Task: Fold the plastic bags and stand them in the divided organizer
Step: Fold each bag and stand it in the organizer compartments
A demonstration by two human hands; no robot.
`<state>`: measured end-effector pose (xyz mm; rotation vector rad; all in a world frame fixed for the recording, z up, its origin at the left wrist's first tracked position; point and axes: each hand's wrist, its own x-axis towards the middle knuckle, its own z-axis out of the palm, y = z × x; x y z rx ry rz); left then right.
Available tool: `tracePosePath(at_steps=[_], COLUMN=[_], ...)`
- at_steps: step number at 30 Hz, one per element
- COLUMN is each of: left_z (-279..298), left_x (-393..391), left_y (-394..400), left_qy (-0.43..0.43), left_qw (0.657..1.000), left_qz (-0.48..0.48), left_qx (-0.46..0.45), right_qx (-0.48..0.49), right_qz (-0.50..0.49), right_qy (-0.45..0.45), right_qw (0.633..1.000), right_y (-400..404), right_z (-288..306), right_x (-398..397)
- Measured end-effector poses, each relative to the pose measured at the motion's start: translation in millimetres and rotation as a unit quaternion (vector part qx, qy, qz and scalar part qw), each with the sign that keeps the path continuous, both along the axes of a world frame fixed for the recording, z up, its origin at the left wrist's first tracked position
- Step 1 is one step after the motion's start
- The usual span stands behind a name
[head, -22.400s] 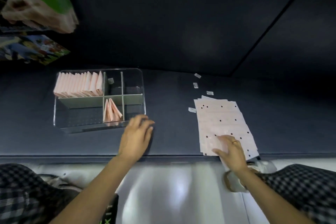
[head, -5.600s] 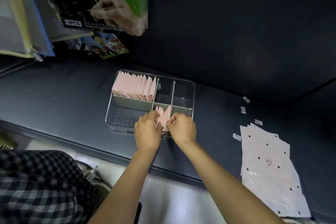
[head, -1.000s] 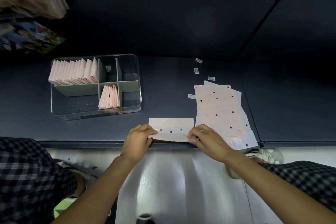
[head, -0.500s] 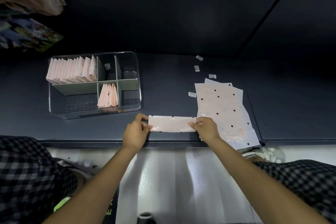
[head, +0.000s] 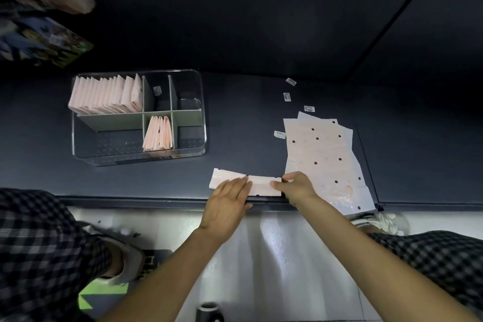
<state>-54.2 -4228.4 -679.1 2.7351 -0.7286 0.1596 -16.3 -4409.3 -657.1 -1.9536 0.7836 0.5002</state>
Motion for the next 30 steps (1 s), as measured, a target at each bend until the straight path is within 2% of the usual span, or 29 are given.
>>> tracePosePath(at_steps=[2, 4, 6, 8, 9, 10, 11, 12, 13, 14, 15, 17, 21, 23, 27, 30], left_z=[1.1, 6.4, 17.7, 34.6, 44.7, 55.2, 66.0, 75.6, 84.3, 91.6, 97.7, 107.4, 124.7, 132.4, 144.2, 150.5], left_x=[2.8, 6.5, 12.8, 22.1, 27.0, 31.1, 34.0, 35.2, 34.8, 32.3, 29.2, 26.8, 27.5, 25.4, 20.9, 19.2], left_y=[1.0, 1.8, 0.2, -5.1, -9.9, -14.4, -18.8, -22.4, -24.4, -25.0, -24.8, -21.4, -7.2, -0.5, 11.9, 20.9], left_qy=[-0.016, -0.005, 0.057, 0.14, 0.195, 0.268, 0.341, 0.408, 0.463, 0.498, 0.516, 0.522, 0.511, 0.505, 0.466, 0.445], left_qw=[1.0, 0.999, 0.992, 0.958, 0.918, 0.852, 0.768, 0.685, 0.619, 0.58, 0.561, 0.548, 0.569, 0.592, 0.662, 0.68], left_qz=[0.005, 0.023, 0.072, 0.164, 0.211, 0.241, 0.254, 0.253, 0.238, 0.221, 0.207, 0.199, 0.2, 0.188, 0.167, 0.176], left_qx=[-0.015, -0.044, -0.091, -0.191, -0.274, -0.379, -0.479, -0.548, -0.588, -0.606, -0.614, -0.622, -0.612, -0.599, -0.563, -0.556], right_qx=[0.049, 0.091, 0.096, 0.08, 0.078, 0.076, 0.074, 0.076, 0.086, 0.098, 0.109, 0.13, 0.145, 0.158, 0.181, 0.201], right_qz=[-0.016, -0.058, -0.115, -0.138, -0.121, -0.082, -0.028, 0.026, 0.066, 0.091, 0.102, 0.101, 0.112, 0.111, 0.1, 0.078], right_qy=[0.014, -0.013, -0.095, -0.162, -0.177, -0.182, -0.182, -0.178, -0.172, -0.164, -0.159, -0.156, -0.193, -0.212, -0.235, -0.241], right_qw=[0.999, 0.994, 0.984, 0.974, 0.974, 0.977, 0.98, 0.981, 0.979, 0.977, 0.976, 0.974, 0.964, 0.958, 0.95, 0.946], right_y=[2.2, 4.7, 5.3, 6.3, 8.7, 12.8, 18.6, 25.4, 32.3, 37.8, 41.9, 43.4, 36.2, 33.4, 33.2, 35.1], right_z=[8.6, 18.8, 32.4, 47.4, 54.3, 60.6, 66.2, 71.1, 75.4, 79.4, 83.7, 92.4, 112.3, 119.8, 129.9, 133.9], right_x=[-4.1, -5.3, -5.0, -5.5, -6.6, -8.1, -9.9, -11.8, -13.7, -15.3, -16.9, -20.0, -23.4, -25.5, -28.8, -31.2])
